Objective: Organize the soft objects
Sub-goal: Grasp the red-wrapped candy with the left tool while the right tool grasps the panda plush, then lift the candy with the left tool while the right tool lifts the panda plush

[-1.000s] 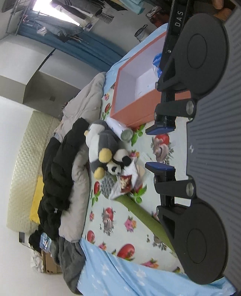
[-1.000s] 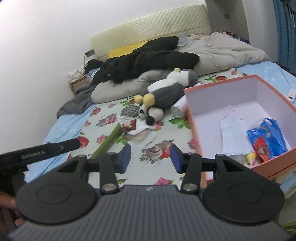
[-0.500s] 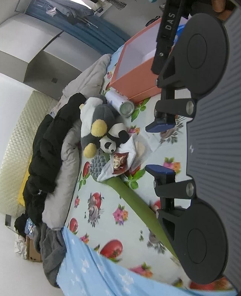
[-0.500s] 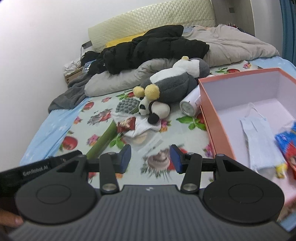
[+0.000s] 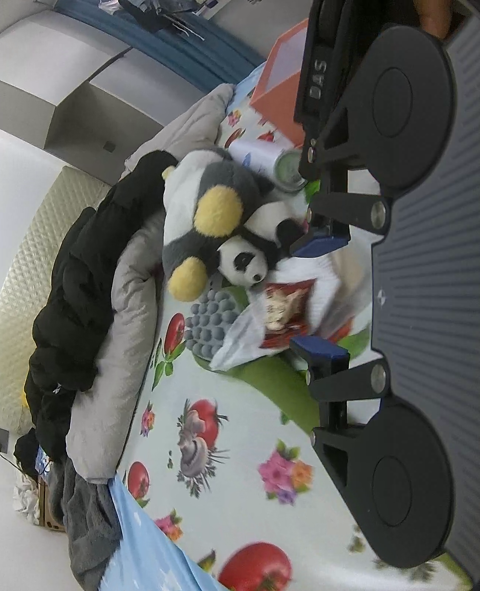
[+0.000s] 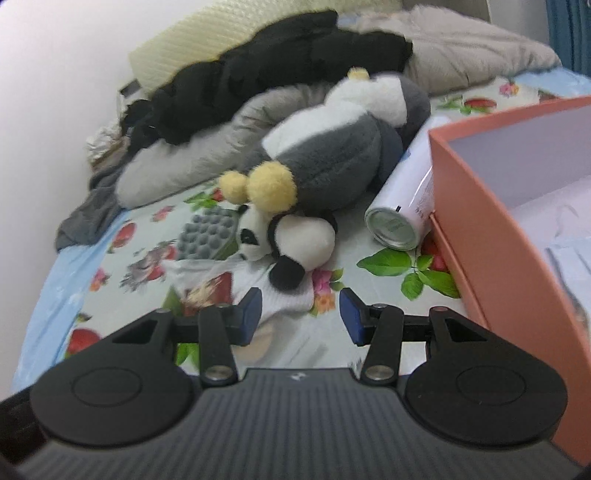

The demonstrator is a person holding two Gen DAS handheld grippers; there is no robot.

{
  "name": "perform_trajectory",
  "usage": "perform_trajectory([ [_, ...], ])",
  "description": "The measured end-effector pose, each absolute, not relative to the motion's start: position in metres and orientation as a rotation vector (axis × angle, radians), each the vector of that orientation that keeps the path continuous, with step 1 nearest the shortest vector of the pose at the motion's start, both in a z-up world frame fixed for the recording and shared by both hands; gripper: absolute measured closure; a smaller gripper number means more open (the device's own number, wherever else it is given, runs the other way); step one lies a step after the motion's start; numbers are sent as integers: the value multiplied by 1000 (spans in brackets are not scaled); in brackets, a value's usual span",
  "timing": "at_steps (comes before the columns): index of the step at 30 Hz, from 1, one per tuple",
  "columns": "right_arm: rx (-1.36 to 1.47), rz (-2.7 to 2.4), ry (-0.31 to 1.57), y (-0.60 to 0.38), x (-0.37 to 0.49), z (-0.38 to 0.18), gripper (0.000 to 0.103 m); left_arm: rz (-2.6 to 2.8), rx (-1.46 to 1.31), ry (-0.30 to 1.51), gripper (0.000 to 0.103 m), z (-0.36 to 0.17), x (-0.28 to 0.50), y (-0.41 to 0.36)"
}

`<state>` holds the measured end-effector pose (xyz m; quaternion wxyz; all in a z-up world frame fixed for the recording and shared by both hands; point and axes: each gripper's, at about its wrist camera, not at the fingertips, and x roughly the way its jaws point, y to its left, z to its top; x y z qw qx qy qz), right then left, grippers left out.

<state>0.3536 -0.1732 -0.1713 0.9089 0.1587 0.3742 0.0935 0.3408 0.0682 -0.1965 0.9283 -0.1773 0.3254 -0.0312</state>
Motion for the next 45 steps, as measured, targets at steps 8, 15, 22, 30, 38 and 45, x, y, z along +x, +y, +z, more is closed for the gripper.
perform_trajectory([
  [8, 398, 174, 845, -159, 407, -205, 53, -82, -337, 683, 42, -216, 386, 69],
  [15, 446, 180, 894, -154, 435, -222, 54, -74, -311, 702, 41, -227, 402, 65],
  [22, 413, 168, 900, -152, 441, -224, 73, -40, -240, 751, 44, -235, 410, 54],
  [30, 403, 161, 879, -159, 431, -214, 76, -36, -259, 734, 58, -224, 400, 55],
  [38, 385, 145, 853, -169, 396, -199, 77, -26, -273, 698, 60, -196, 359, 56],
  [45, 364, 130, 810, -175, 359, -183, 77, -30, -299, 694, 60, -177, 309, 56],
])
